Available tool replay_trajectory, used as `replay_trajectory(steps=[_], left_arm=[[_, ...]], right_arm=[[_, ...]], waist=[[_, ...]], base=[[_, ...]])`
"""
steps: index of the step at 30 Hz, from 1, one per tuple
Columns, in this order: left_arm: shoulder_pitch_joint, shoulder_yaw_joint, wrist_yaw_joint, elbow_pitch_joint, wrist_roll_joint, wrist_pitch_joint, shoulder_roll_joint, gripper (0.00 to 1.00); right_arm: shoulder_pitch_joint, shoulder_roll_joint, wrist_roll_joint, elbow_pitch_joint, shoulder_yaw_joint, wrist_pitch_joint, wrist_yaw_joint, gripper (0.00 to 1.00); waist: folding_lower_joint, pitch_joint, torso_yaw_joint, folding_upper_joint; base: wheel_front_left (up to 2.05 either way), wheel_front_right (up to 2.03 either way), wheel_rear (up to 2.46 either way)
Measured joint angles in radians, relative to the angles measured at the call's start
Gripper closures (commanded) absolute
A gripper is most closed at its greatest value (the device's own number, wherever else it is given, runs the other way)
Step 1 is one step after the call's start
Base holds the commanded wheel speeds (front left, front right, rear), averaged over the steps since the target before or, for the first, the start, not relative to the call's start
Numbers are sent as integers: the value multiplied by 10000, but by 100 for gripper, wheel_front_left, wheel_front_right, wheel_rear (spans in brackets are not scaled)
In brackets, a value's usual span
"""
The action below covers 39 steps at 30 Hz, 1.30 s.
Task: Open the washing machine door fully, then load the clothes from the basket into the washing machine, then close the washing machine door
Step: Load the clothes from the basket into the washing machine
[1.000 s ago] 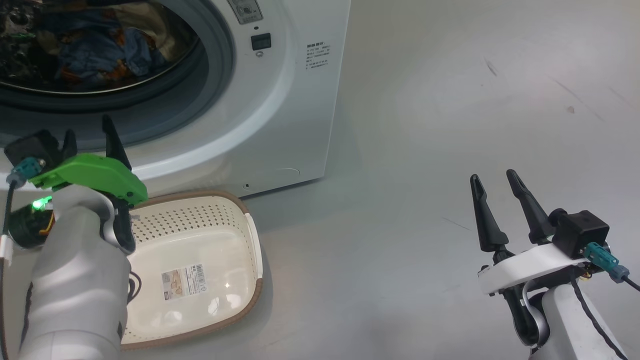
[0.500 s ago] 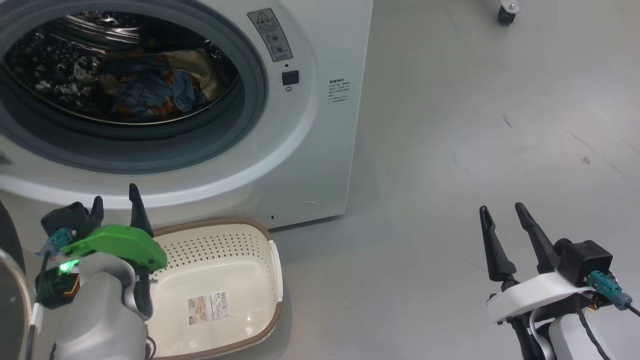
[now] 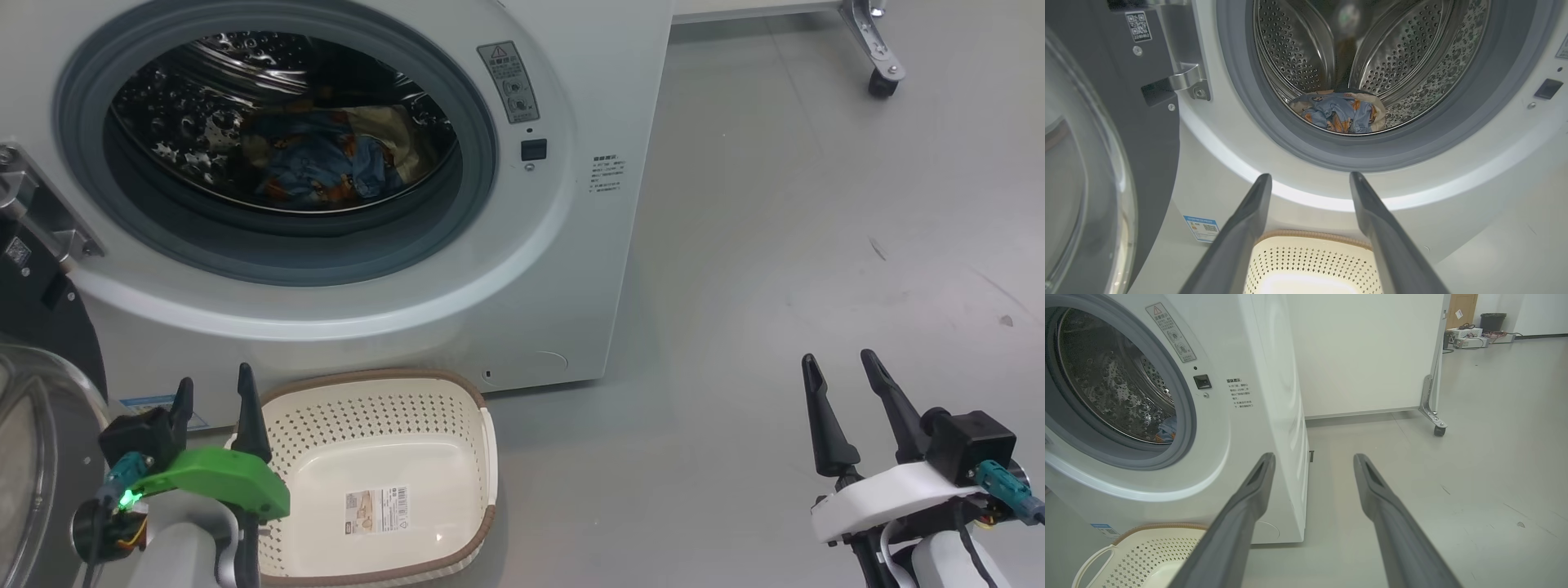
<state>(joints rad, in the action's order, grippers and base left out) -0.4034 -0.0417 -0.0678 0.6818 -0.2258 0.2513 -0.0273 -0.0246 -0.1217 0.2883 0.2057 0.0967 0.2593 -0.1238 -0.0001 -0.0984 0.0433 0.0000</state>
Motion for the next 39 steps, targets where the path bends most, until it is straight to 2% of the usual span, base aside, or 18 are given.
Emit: replay_trajectory(steps=[9,19,39], left_arm=[[1472,-92,86,-1018,82,0,-8,0],[2613,-439,190,-2192,-148,0,-17,0],[3805,-1005,627,-3852,-209,0,-48,0]], right_arm=[[76,-19,-44,2,245,0,0,0],[421,-59,-44,75,297,0,0,0],[642,-105,-58,631,276,-2,0,0]], waist=[[0,375,-341,0],[0,730,-356,0],[0,819,-394,0]], base=[[0,0,0],[0,0,0],[0,0,0]])
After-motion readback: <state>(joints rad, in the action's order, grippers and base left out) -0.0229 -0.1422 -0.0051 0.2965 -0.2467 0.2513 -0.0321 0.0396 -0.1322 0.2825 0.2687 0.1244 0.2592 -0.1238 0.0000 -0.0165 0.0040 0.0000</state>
